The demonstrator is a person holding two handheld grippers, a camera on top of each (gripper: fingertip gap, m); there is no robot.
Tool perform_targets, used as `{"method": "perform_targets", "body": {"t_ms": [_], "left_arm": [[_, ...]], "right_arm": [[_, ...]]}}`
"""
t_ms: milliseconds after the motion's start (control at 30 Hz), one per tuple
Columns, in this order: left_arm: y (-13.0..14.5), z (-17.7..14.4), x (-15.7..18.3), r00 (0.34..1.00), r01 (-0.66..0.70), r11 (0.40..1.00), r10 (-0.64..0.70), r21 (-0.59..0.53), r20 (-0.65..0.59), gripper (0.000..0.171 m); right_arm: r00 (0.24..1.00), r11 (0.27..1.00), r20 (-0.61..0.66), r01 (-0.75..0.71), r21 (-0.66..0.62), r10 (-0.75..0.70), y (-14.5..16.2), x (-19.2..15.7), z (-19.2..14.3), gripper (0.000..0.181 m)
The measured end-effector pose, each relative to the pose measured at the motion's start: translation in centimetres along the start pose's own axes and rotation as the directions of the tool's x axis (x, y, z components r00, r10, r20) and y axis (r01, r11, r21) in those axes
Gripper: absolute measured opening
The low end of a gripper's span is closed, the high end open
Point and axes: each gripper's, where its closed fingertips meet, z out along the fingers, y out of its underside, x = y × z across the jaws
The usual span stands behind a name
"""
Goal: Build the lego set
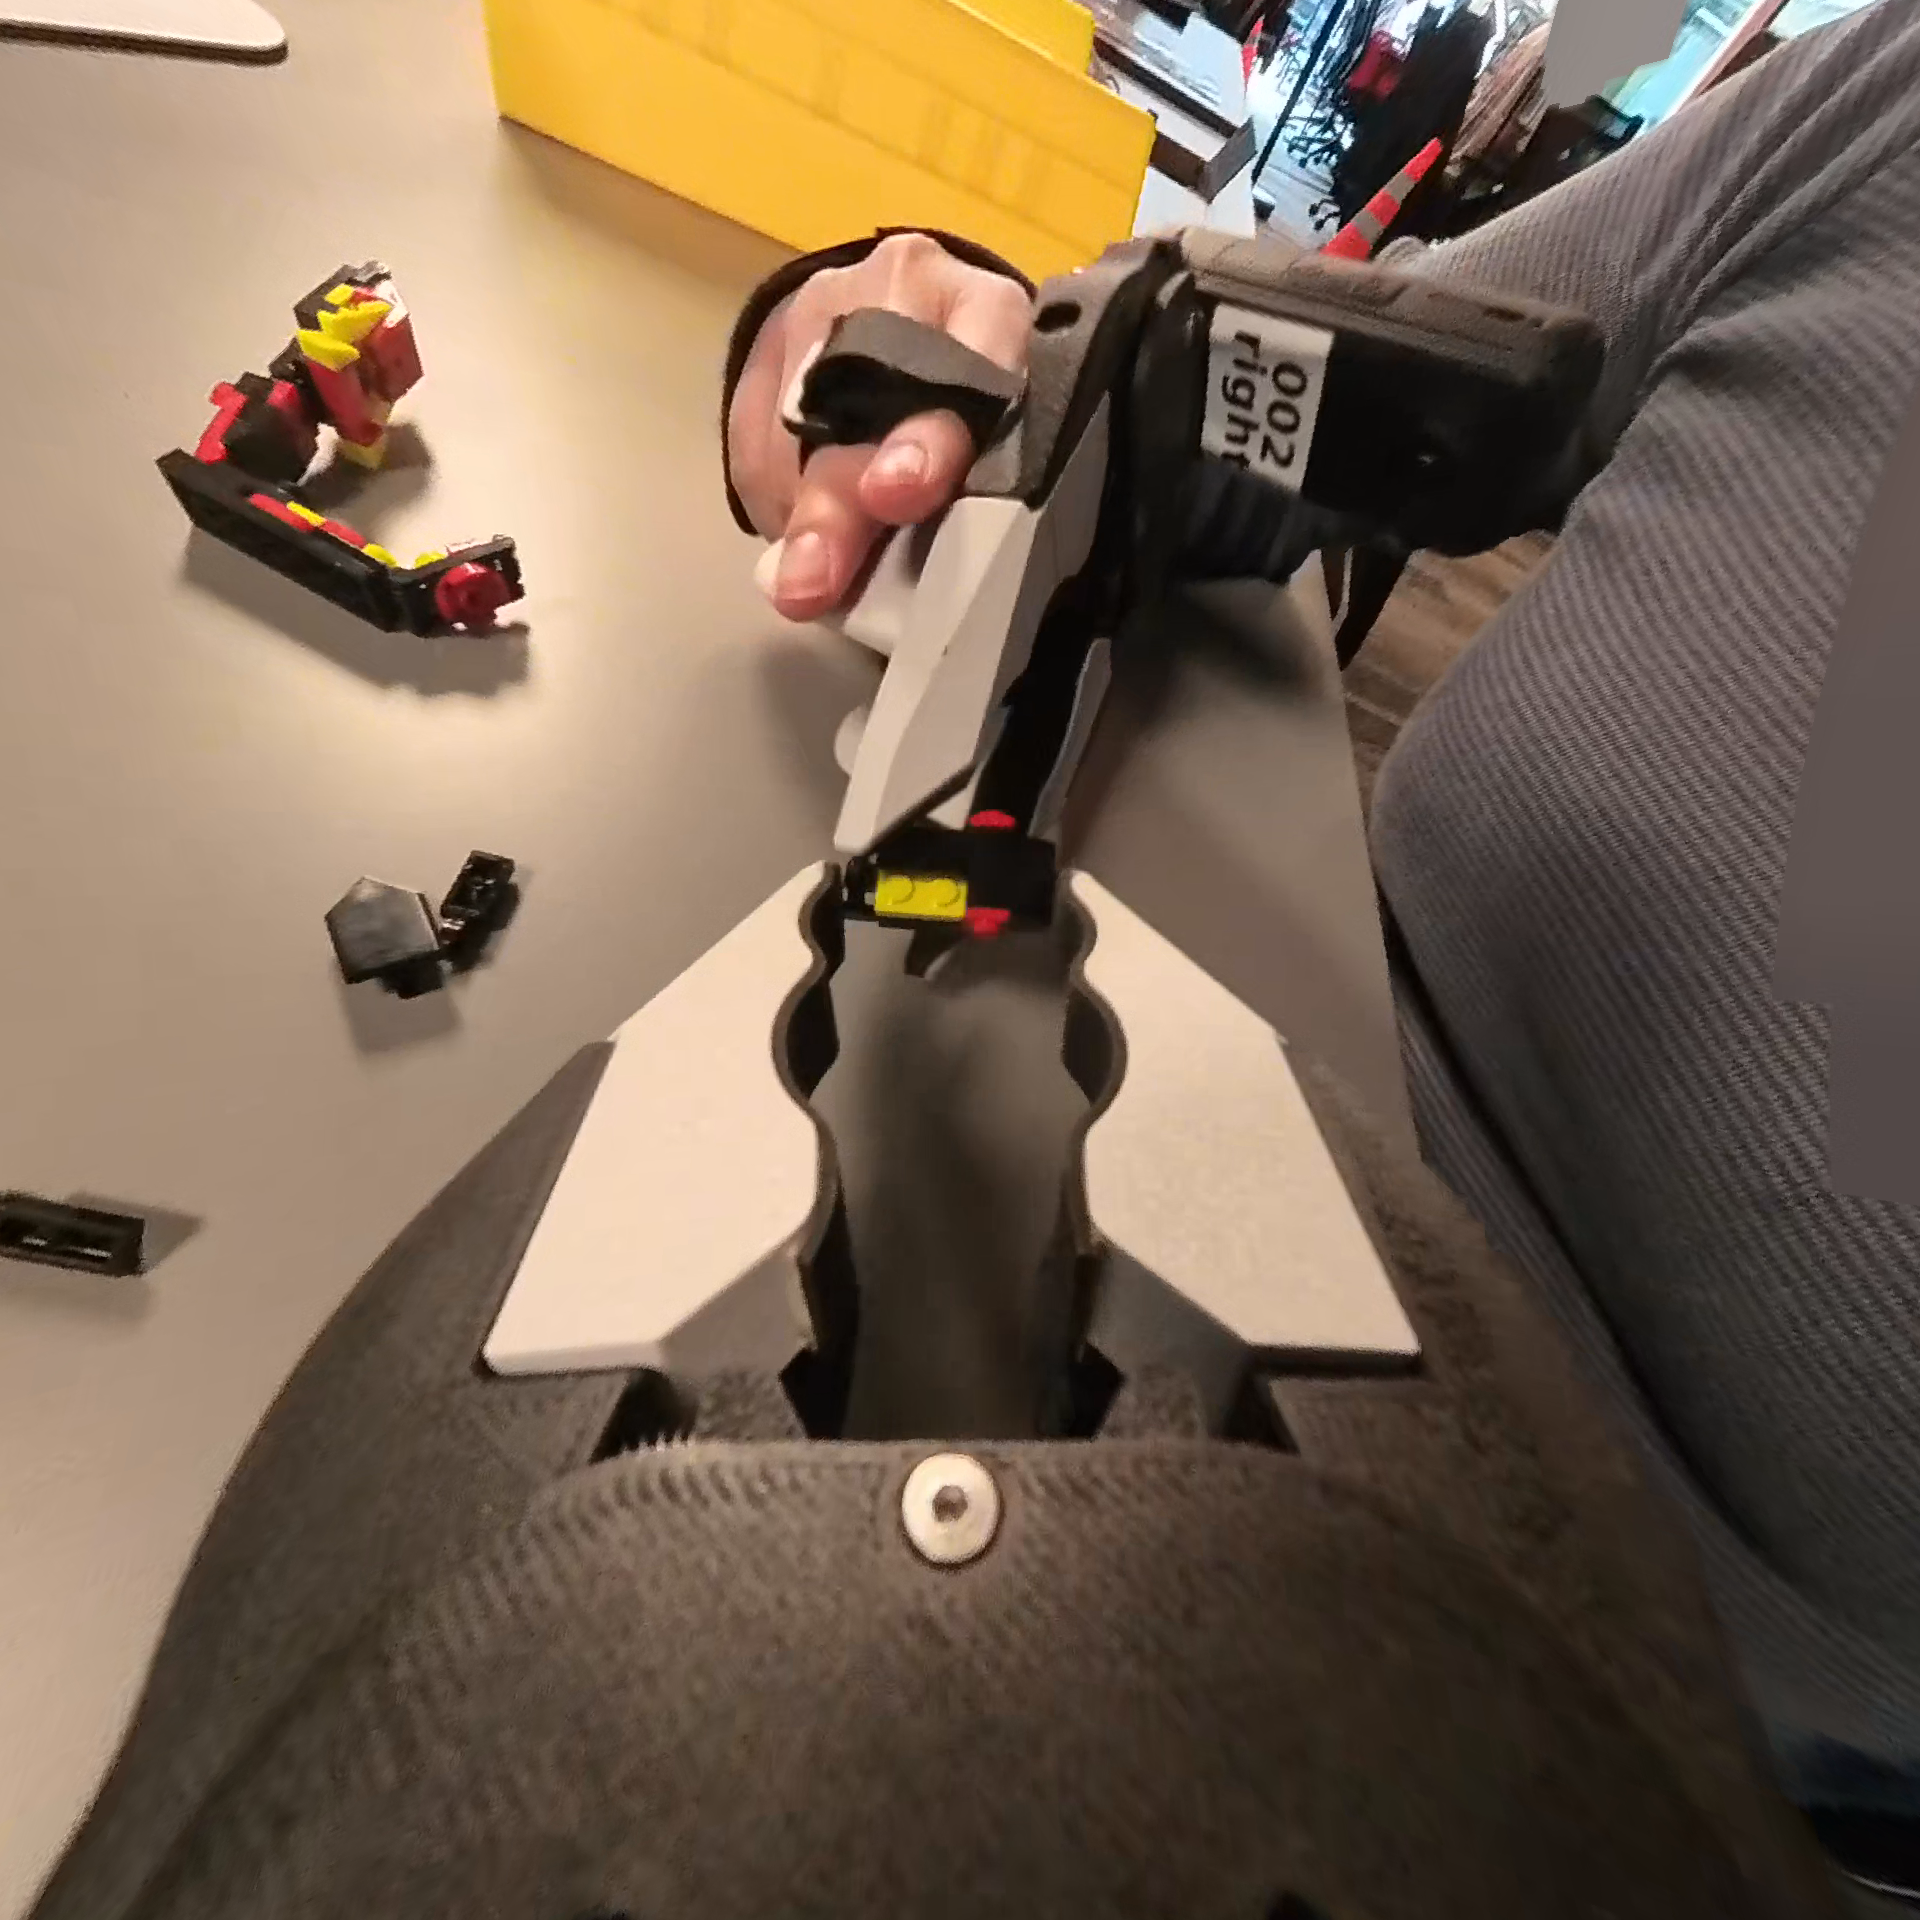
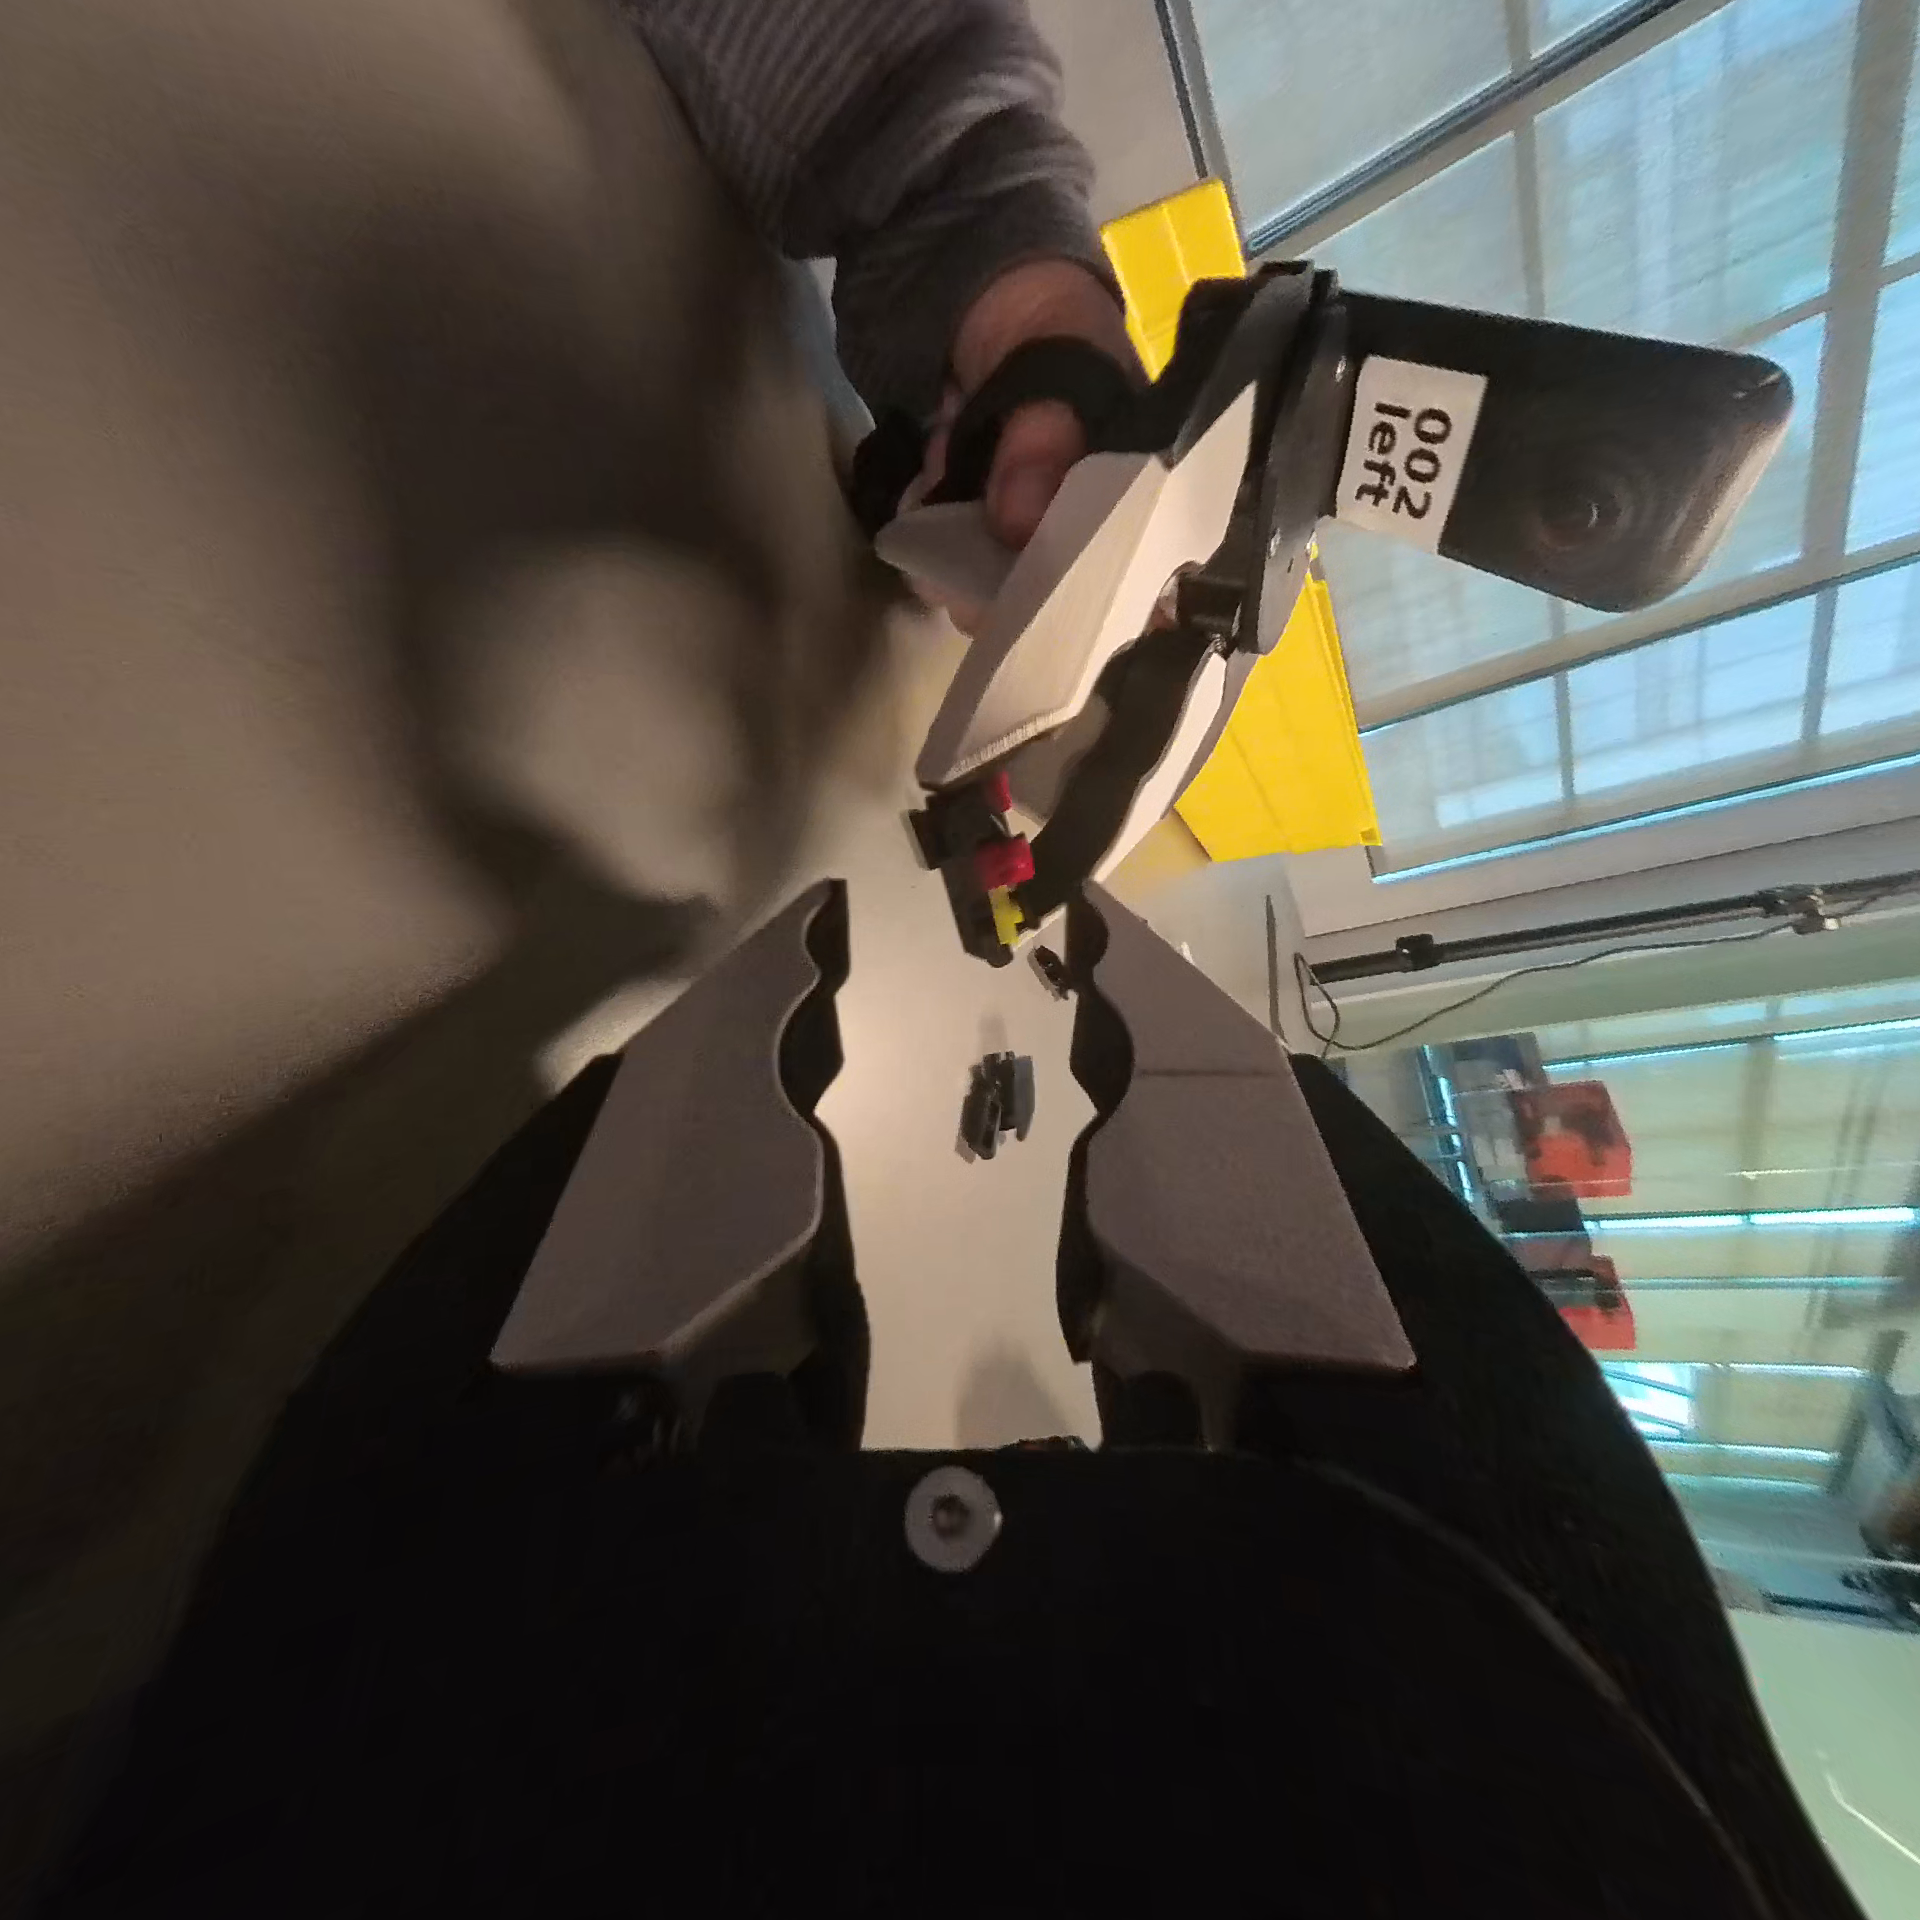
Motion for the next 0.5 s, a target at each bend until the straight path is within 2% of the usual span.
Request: {"method": "perform_targets", "body": {"t_ms": [233, 500], "left_arm": [[-0.1, 0.03, 0.19, 1.0, 0.013, 1.0, -0.013, 0.01, -0.019, 0.04], [-0.25, -0.09, 0.27, 0.999, 0.021, 0.999, -0.02, 0.026, -0.025, 0.04]], "right_arm": [[0.997, 0.999, -0.065, 0.038, 0.001, -0.038, -0.18, 0.75, -0.16, 0.015], [0.989, 0.994, -0.103, 0.107, -0.021, -0.109, -0.23, 0.9, -0.2, 0.013]]}}
